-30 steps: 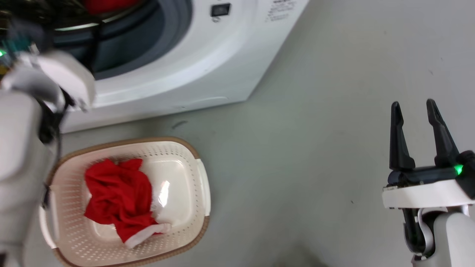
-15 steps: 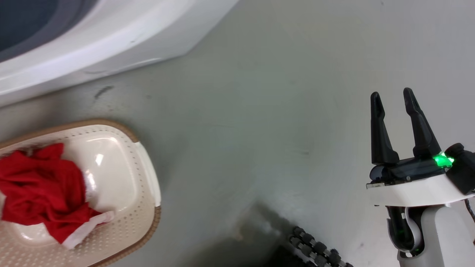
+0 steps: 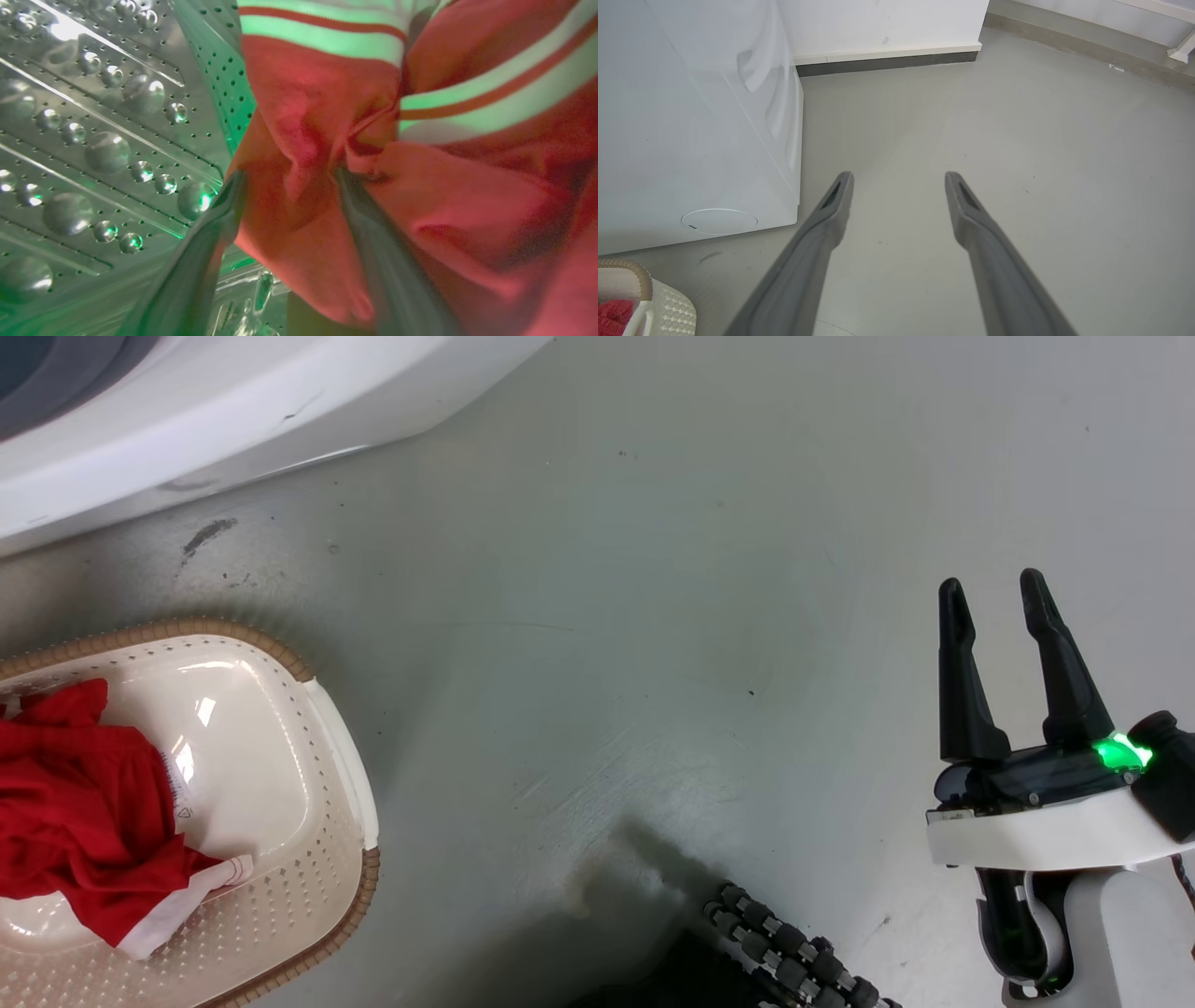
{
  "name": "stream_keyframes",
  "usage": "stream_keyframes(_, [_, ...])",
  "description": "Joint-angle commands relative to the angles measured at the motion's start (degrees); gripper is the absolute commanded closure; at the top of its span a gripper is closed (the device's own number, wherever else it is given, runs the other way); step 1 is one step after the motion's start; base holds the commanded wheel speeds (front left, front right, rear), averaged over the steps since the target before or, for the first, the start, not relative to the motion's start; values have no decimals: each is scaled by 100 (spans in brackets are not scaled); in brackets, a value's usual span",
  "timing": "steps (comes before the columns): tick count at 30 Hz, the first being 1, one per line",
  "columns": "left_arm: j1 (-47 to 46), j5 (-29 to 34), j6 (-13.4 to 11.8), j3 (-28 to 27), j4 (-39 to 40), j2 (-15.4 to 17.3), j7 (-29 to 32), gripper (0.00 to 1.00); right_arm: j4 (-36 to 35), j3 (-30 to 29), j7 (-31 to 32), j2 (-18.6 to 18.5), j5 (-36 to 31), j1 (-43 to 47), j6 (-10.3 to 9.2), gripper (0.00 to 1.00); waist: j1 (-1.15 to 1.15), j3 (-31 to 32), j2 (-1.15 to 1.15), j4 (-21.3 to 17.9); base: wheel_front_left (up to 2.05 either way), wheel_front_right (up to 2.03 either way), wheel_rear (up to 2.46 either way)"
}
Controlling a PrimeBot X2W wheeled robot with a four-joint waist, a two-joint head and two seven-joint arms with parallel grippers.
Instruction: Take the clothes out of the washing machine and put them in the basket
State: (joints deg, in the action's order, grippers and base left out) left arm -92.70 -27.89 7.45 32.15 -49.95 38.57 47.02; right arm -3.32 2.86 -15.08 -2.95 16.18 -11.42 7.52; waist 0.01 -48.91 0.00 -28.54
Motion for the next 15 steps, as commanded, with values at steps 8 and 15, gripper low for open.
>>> stream_keyframes(8, [100,-263,3,422,-42,60,-155,100,40,35,-14,12,16,-60,-6,0,-1,-12,0,29,0,0,0])
stream_keyframes(15, [-57,-217,-5,474,-46,239,-1073,100,109,108,-14,12,-44,-243,-6,0,-1,130,0,3,0,0,0])
